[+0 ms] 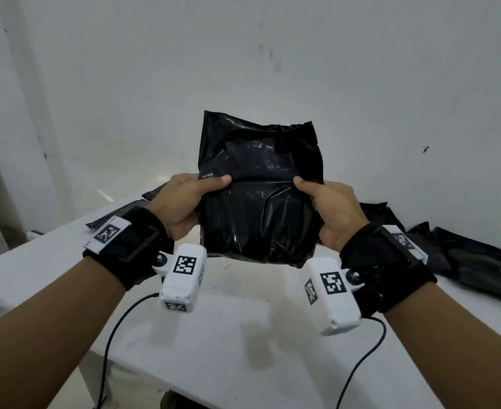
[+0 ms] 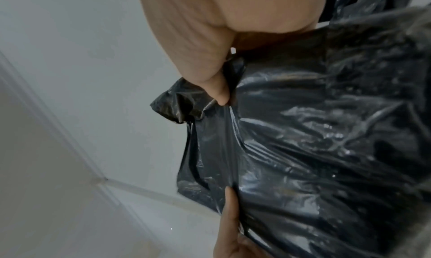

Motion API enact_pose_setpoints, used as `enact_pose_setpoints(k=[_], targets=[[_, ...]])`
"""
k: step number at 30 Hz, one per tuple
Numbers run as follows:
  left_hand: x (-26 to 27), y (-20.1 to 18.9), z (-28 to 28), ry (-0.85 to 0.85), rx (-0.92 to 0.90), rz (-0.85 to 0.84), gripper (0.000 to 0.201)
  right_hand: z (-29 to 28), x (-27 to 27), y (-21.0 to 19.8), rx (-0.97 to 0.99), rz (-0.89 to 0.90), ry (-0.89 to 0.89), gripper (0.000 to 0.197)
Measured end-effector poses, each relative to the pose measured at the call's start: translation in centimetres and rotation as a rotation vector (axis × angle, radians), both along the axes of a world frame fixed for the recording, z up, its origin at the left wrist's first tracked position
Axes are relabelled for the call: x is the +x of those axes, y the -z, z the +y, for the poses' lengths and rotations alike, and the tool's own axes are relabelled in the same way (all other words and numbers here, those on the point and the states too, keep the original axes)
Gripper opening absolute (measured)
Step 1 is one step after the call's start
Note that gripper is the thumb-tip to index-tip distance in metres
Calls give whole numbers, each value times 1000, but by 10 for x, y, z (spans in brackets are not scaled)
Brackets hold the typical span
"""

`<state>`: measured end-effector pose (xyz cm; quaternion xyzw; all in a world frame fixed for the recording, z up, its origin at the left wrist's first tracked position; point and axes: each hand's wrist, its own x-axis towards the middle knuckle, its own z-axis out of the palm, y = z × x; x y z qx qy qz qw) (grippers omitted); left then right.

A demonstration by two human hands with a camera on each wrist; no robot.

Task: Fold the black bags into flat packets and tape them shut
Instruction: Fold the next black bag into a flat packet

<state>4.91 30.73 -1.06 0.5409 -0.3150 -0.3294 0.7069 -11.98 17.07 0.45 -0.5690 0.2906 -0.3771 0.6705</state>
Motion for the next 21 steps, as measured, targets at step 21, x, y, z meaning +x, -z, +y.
enact_pose_setpoints(k=[21], targets=[[-92, 6, -22, 64, -114, 15, 22, 6, -109, 20, -168, -86, -14, 39]])
